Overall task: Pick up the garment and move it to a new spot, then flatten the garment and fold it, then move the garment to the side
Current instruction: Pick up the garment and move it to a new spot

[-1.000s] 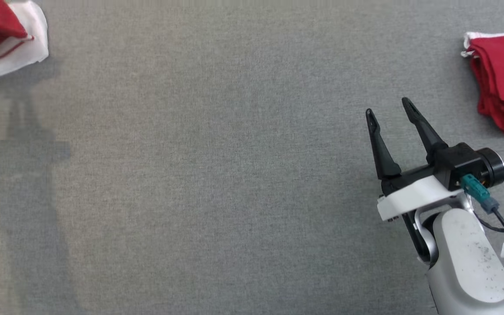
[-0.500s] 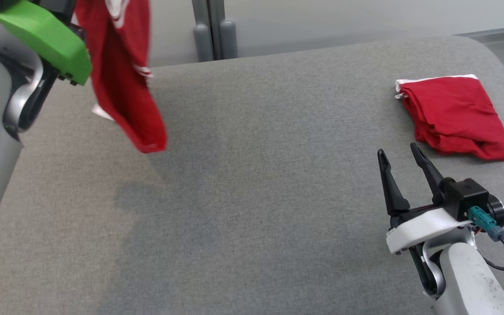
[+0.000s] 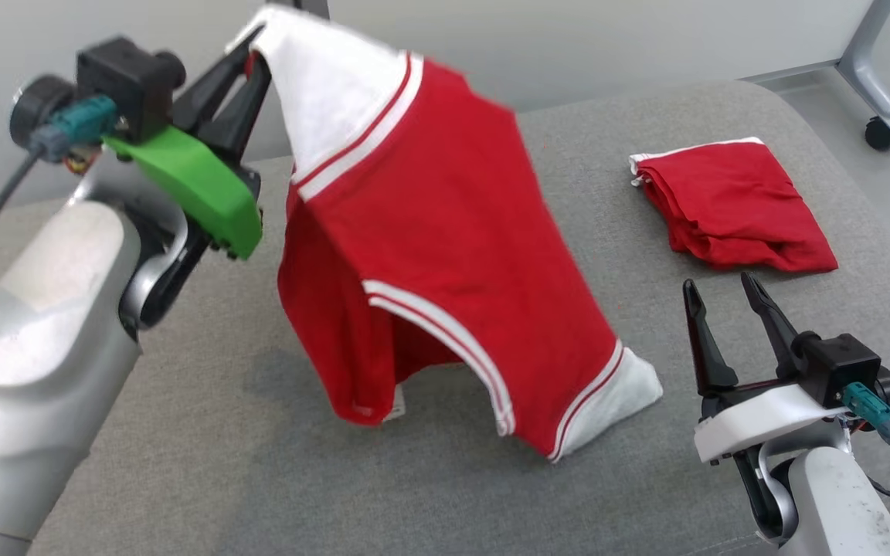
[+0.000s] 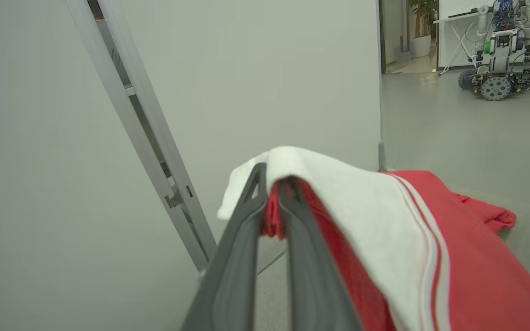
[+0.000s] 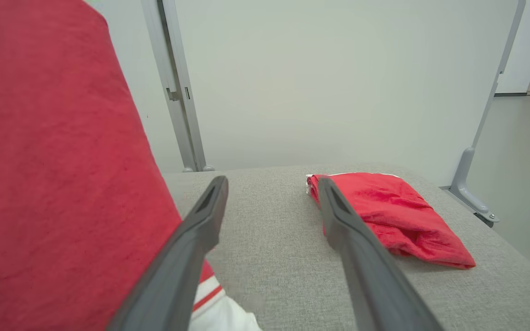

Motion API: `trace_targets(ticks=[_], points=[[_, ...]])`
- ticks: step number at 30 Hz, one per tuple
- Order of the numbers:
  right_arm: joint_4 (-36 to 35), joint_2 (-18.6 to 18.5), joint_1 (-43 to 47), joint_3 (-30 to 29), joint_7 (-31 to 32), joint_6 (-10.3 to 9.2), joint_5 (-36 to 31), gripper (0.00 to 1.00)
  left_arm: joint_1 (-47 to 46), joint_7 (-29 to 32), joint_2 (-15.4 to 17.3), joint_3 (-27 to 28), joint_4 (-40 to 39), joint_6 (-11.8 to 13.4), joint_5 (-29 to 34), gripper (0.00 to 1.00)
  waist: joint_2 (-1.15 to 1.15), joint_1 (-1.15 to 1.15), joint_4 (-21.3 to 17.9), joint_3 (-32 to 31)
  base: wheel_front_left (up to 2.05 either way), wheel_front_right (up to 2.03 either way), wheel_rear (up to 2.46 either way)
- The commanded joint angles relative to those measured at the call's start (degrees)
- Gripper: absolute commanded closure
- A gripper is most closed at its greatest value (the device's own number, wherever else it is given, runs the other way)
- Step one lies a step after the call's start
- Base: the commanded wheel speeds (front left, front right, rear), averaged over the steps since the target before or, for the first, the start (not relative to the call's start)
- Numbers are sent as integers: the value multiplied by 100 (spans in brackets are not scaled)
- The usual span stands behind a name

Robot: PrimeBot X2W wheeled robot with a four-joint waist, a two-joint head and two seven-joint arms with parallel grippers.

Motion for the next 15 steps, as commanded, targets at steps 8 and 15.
trace_targets(ticks=[8,15], points=[[-85,-20,-309,179,-24,-9,108,0,172,-697,31,-160,1615,-31,104,100,-1,0,-304,853,0,0,0],[-146,-19,-594,202,-24,-9,43,0,-250,-1099,-146,-19,2883,114,224,62,-1,0,-463,1425,0,0,0]])
